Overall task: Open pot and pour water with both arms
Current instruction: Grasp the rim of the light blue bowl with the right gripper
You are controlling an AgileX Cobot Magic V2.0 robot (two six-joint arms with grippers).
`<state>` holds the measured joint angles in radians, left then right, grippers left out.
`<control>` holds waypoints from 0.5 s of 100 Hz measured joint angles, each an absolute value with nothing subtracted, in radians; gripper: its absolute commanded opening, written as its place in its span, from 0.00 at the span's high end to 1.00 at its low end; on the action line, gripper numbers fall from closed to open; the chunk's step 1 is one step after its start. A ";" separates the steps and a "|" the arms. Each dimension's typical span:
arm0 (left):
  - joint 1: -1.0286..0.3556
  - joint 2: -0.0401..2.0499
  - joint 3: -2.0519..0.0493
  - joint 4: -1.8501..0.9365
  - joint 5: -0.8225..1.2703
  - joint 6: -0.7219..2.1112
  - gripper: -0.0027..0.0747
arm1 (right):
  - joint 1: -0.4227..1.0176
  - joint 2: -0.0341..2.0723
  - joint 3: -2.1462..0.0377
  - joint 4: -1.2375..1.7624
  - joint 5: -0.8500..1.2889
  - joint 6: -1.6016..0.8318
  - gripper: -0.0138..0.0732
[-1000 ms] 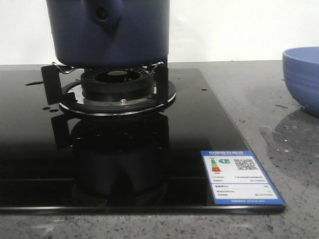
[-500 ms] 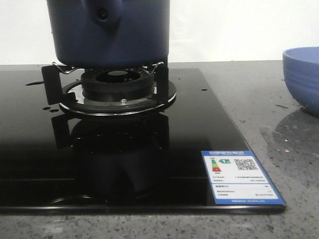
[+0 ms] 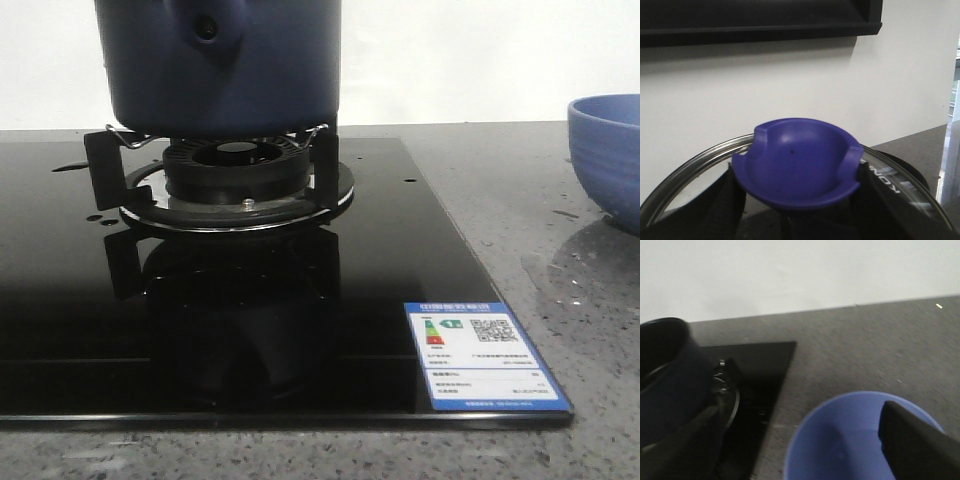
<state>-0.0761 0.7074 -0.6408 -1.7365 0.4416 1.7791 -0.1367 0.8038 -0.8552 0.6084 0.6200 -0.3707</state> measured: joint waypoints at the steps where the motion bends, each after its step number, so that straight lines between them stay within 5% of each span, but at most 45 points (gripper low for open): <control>1: -0.078 0.706 -0.641 -1.737 0.440 1.779 0.49 | -0.141 0.812 -0.868 0.575 0.630 -0.353 0.18; 21: -0.140 0.702 -0.641 -1.742 0.409 1.779 0.49 | -0.190 0.939 -0.999 0.176 0.872 0.000 0.20; 50: -0.195 0.702 -0.641 -1.748 0.325 1.779 0.49 | -0.192 1.093 -1.012 0.106 0.958 0.077 0.30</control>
<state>-0.1947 0.7024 -0.6408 -1.7479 0.3251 1.7791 -0.1921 1.0932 -1.0125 0.1060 0.9579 0.0773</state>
